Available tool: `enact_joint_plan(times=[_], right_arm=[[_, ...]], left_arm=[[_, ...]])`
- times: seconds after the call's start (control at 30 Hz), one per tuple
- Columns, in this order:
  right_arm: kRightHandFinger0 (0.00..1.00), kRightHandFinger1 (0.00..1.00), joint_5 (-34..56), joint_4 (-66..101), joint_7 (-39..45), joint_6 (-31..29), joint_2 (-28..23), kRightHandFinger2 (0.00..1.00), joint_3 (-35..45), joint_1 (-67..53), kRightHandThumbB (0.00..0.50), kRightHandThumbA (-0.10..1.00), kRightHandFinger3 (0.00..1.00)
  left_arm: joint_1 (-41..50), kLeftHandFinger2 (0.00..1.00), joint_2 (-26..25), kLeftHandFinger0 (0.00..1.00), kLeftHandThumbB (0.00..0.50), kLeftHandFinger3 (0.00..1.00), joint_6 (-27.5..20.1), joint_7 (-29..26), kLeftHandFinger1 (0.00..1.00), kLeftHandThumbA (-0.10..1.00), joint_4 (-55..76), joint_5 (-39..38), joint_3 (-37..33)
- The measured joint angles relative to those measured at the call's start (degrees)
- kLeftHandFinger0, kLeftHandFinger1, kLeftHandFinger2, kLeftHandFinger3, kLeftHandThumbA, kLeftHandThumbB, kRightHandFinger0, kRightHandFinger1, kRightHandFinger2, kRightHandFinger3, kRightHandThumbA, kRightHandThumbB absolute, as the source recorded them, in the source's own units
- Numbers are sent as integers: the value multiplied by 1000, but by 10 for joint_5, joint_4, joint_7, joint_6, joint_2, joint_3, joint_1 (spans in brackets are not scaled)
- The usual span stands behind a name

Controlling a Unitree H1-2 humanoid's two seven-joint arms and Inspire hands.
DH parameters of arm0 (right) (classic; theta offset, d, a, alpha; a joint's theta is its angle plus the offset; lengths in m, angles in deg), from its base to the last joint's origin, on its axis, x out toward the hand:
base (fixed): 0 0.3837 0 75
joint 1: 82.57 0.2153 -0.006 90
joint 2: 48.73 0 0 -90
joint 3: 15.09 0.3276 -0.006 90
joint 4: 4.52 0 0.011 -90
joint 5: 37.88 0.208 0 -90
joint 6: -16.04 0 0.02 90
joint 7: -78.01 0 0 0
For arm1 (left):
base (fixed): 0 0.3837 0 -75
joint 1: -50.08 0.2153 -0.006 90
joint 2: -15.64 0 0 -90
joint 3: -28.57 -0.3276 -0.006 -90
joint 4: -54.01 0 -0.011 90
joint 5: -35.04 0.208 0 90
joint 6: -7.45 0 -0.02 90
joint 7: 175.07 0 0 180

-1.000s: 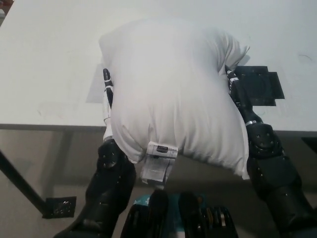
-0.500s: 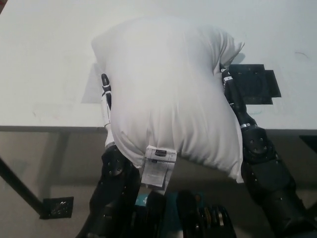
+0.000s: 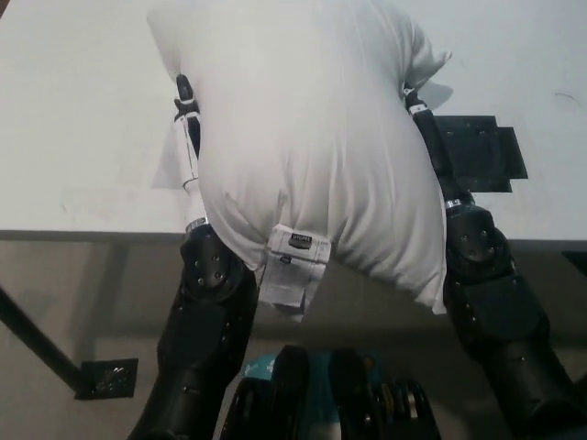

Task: The robot uses both hands to lift the pillow and then drops it on the table

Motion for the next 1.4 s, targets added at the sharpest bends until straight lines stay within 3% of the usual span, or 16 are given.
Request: enact_joint_plan(times=[0.1, 0.13, 0.17, 0.23, 0.33, 0.37, 0.57, 0.67, 0.7, 0.87, 0.9, 1.0, 1.07, 1.3, 1.33, 1.4], right_arm=[[1000, 1000, 0, 48, 0, 11, -7, 1000, -4, 0, 178, 1000, 1000], [1000, 1000, 0, 59, 0, 14, -7, 1000, -6, 0, 207, 1000, 1000], [1000, 1000, 0, 82, 0, 21, -8, 1000, -12, 1, 200, 1000, 1000], [1000, 1000, 0, 113, -1, 31, -13, 1000, -12, 1, 230, 1000, 1000], [1000, 1000, 0, 161, -1, 48, -21, 1000, -12, 1, 233, 1000, 1000], [1000, 1000, 0, 178, -1, 54, -23, 1000, -12, 1, 263, 1000, 1000], [1000, 1000, -5, 276, -5, 96, -23, 1000, -11, 1, 246, 1000, 1000], [1000, 1000, -11, 323, -7, 112, -23, 1000, -11, 1, 257, 1000, 1000], [1000, 1000, -12, 341, -9, 117, -23, 1000, -11, 1, 258, 1000, 1000], [1000, 1000, -23, 422, -17, 136, -22, 1000, -11, 0, 238, 1000, 1000], [1000, 1000, -26, 435, -18, 139, -22, 1000, -11, 0, 216, 1000, 1000], [1000, 1000, -40, 492, -20, 148, -20, 1000, -14, 1, 213, 1000, 1000], [1000, 1000, -52, 531, -20, 154, -16, 1000, -21, 2, 216, 1000, 1000], [1000, 1000, -82, 592, -21, 160, 9, 1000, -42, 13, 204, 978, 1000], [1000, 1000, -85, 592, -21, 160, 10, 1000, -43, 13, 171, 957, 1000], [1000, 1000, -90, 579, -21, 161, 11, 1000, -46, 12, 167, 959, 1000]], left_arm=[[4, 1000, -7, 1000, 63, 1000, 7, 0, 1000, 1000, 50, 0, -2], [4, 1000, -7, 1000, 131, 1000, 9, 1, 1000, 1000, 60, 0, -3], [4, 1000, -8, 1000, 159, 1000, 12, 1, 1000, 1000, 82, 1, -7], [6, 1000, -12, 1000, 158, 1000, 23, 1, 1000, 1000, 114, 0, -6], [12, 1000, -21, 1000, 157, 1000, 40, 1, 1000, 1000, 164, 0, -7], [14, 1000, -22, 1000, 169, 1000, 47, 1, 1000, 1000, 181, 0, -7], [17, 1000, -24, 1000, 145, 1000, 91, 1, 1000, 1000, 282, 1, -10], [17, 1000, -24, 1000, 44, 1000, 107, 0, 1000, 1000, 327, 5, -13], [17, 1000, -24, 1000, 36, 1000, 111, 0, 1000, 1000, 339, 6, -14], [17, 1000, -19, 1000, 52, 1000, 119, 0, 1000, 1000, 391, 12, -17], [17, 1000, -17, 1000, 87, 1000, 121, 0, 1000, 1000, 400, 13, -18], [17, 1000, -11, 1000, 102, 1000, 125, 0, 1000, 1000, 433, 17, -26], [15, 1000, -8, 1000, 71, 1000, 129, 0, 1000, 1000, 460, 22, -40], [7, 1000, 4, 1000, 75, 1000, 128, 0, 1000, 1000, 500, 35, -68], [9, 1000, 4, 1000, 60, 1000, 128, 0, 1000, 1000, 501, 35, -68], [16, 1000, 2, 1000, 61, 1000, 122, 0, 1000, 1000, 491, 35, -68]])
